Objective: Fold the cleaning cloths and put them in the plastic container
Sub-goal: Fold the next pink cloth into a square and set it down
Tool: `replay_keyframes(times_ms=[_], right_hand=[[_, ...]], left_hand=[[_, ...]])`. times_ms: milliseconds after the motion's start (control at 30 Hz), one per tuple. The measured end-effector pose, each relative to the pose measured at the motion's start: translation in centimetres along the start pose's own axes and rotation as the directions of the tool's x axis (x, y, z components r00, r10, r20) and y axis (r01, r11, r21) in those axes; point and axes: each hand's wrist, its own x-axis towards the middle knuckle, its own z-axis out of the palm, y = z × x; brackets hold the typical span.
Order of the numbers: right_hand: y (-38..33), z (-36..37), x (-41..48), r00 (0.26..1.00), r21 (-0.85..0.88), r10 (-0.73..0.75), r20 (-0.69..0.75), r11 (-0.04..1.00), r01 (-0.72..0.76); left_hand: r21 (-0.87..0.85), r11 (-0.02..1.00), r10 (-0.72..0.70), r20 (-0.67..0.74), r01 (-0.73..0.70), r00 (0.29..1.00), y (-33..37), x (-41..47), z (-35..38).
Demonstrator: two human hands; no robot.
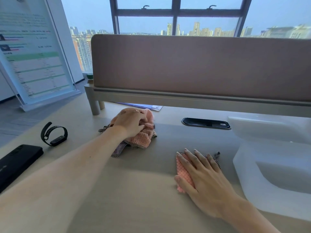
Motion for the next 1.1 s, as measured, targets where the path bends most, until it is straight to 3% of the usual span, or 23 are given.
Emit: replay_keyframes(times_ms=[100,167,300,367,467,533,633,733,833,933,1100], right_hand=[[0.0,0.1,0.0,1.000,-0.001,0.003,-0.014,1.000,-0.003],[-0.1,-0.1,-0.3,0.999,0.007,-0.008,-0.046,1.000,0.008],[-1.1,-1.8,-0.6,0.969,0.202,0.000,-0.248,0.978,0.052],[-2.2,-3.5,-0.2,0.930,0.366,0.029,-0.366,0.923,0.115],[-3.7,-7.2,0.7,0.870,0.589,0.097,-0.482,0.771,0.240],[-4.5,-9.8,0.4,0.867,0.681,0.117,-0.484,0.672,0.290],[-4.4,-11.9,-1.2,0.868,0.652,0.125,-0.480,0.713,0.258],[-4.2,-12.3,-3.1,0.973,0.836,0.030,-0.228,0.519,0.180],[-4.8,-10.2,-4.1,0.991,0.854,-0.129,-0.026,0.513,0.089],[-5.8,-8.2,-4.8,0.972,0.905,-0.205,0.111,0.425,-0.014],[-6.0,-7.2,-5.7,0.921,0.947,-0.348,0.173,0.316,-0.059]], left_hand=[[0.010,0.999,0.047,-0.115,-0.047,0.992,0.2,0.4,0.4],[-0.151,0.987,0.028,-0.220,-0.063,0.975,0.3,0.3,-0.4],[-0.535,0.823,-0.099,-0.466,-0.191,0.879,3.0,-1.5,-6.4],[-0.636,0.727,-0.110,-0.479,-0.258,0.871,4.9,-3.6,-10.5],[-0.877,0.411,-0.102,-0.315,-0.248,0.944,6.9,-7.1,-14.9],[-0.971,0.187,-0.045,-0.158,-0.147,0.986,8.0,-9.4,-16.2],[-0.997,-0.065,0.020,0.031,0.032,0.999,9.0,-12.4,-16.5],[-0.944,-0.267,0.078,0.179,0.194,0.981,9.1,-14.8,-15.9],[-0.875,-0.348,0.120,0.315,0.337,0.941,9.6,-16.5,-14.9],[-0.849,-0.353,0.115,0.378,0.393,0.919,10.2,-17.8,-13.8],[-0.803,-0.414,0.076,0.439,0.429,0.895,11.1,-19.2,-13.8]])
